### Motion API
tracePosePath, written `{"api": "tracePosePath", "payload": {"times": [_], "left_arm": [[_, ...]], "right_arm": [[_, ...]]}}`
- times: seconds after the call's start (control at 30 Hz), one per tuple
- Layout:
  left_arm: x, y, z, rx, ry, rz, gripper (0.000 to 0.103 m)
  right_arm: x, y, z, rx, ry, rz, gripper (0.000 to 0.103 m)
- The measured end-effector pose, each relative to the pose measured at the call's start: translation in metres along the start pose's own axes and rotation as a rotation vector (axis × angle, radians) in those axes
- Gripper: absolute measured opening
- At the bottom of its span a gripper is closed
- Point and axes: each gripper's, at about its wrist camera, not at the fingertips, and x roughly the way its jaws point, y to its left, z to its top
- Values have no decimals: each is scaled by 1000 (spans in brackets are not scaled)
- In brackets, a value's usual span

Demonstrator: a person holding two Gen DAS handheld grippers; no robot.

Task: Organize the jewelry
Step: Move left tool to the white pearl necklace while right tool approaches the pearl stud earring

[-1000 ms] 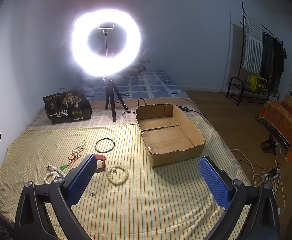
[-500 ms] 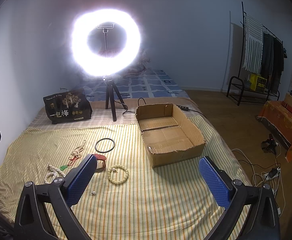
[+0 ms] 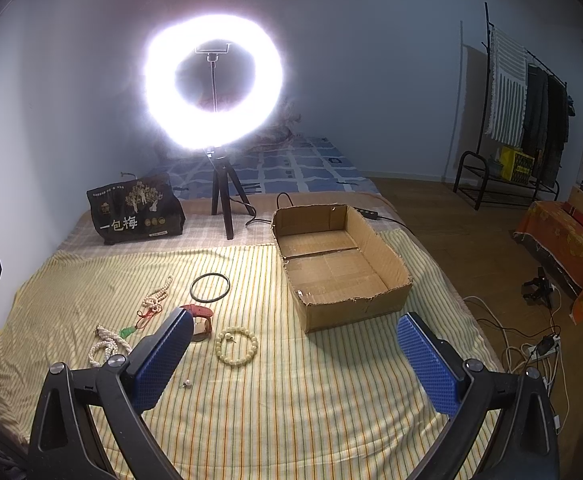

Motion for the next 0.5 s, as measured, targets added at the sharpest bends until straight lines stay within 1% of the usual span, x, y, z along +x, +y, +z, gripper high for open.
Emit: {"api": "tracePosePath", "payload": {"times": [0.2, 0.33, 0.4, 0.5], "left_arm": [[7, 10, -4, -5, 22, 27, 103], [13, 19, -9, 1, 35, 50, 103], [19, 22, -10, 13, 61, 49, 103], [31, 27, -14, 23, 109, 44, 103]], "right_arm": [[5, -3, -1, -4, 11, -2, 103], [14, -2, -4, -38, 31, 0, 103], [20, -1, -6, -53, 45, 15, 103], [31, 3, -11, -83, 73, 61, 103]]}}
